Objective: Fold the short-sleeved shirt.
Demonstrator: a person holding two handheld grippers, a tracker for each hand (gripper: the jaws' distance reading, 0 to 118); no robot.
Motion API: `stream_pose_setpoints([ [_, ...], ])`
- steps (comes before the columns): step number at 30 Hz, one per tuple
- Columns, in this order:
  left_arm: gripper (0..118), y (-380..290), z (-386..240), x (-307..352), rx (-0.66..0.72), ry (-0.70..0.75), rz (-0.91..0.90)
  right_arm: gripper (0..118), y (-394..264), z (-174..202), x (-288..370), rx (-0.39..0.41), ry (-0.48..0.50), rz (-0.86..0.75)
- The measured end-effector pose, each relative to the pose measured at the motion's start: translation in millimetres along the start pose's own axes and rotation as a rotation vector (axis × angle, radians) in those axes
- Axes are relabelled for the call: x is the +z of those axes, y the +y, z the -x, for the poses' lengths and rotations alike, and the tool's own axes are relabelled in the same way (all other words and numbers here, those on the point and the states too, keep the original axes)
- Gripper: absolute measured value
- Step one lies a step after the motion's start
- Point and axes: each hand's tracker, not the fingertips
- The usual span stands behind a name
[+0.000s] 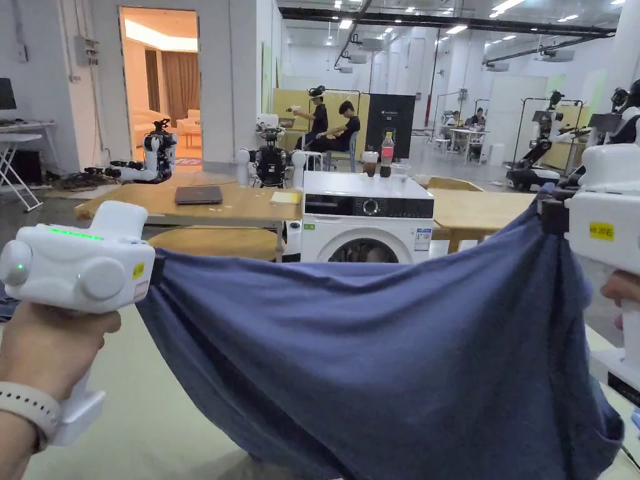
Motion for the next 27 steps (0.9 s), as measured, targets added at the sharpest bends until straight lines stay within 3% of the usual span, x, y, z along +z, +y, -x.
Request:
stream_pose_setpoints([
  [3,2,45.0,2.2,-5.2,-0.025,0.037,-0.041,2,35.6,-1.1,-8.5,0.02,-0.022,-0.051],
  [10,2,118.5,20.7,-9.5,0.006,0.095,-0.119,2,99.1,-12.3,-28.8,-0.097,-0.043,-0.164],
  [14,2,133.3,30.0,-10.2,-0.03,0.152,-0.147,2,111.4,-17.3,-35.8,-0.117,-0.044,-0.189],
  [18,2,119.4,33.1,-16.8,-0.006,0.137,-0.146,2,93.8,-13.6,-45.9,-0.113,-0.04,-0.19],
  [27,2,13.7,2.9,-54.2,0.025,0.091,-0.009,2,-13.5,-7.6,-66.4,-0.139,-0.092,-0.08],
])
